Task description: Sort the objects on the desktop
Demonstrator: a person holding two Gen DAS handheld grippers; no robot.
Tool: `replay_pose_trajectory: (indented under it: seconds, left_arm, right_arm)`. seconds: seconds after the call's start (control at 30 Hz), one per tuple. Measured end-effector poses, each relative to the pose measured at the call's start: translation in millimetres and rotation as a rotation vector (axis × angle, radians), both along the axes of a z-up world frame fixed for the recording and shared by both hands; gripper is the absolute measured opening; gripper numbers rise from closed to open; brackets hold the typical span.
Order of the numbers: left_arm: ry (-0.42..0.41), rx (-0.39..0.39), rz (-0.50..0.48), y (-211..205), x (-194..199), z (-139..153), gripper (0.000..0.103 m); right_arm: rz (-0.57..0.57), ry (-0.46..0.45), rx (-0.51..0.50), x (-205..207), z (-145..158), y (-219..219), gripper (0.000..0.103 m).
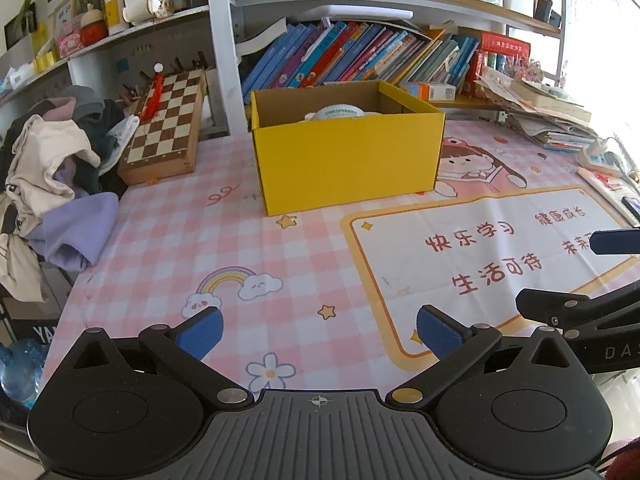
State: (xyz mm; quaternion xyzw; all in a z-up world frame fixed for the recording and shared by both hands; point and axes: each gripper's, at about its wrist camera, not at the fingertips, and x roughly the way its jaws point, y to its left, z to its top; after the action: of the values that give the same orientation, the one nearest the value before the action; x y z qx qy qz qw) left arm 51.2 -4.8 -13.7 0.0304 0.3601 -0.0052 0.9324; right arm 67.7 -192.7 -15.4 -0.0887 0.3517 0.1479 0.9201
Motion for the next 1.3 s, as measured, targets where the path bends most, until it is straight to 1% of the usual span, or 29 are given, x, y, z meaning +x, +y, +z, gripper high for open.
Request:
replay_pose_trajectory:
  seconds: [0.53,0.87,1.13,1.3]
  left_arm:
    - [0.018,-0.023,0.025,5.0,3.5,-2.7,0.103]
    - [0.024,-0.017,0.028,4.1,5.7,-2.9,0.103]
    - [0.029,-0.027,0.032,5.4,7.5,-2.4,0.103]
    - [0.033,-0.012,0.045,4.6,8.7,-4.1,0.103]
  right_arm:
    - [0.009,0.004,-0.009,3.6,-0.4,2.2,0.103]
    - [0.006,0.012,-0.006,7.2,-1.6,2.2,0.103]
    - [0.006,0.016,-0.006,8.1,-1.7,5.4,0.103]
    - [0.005,0.021,-0.007,9.5,-2.3,5.9,0.103]
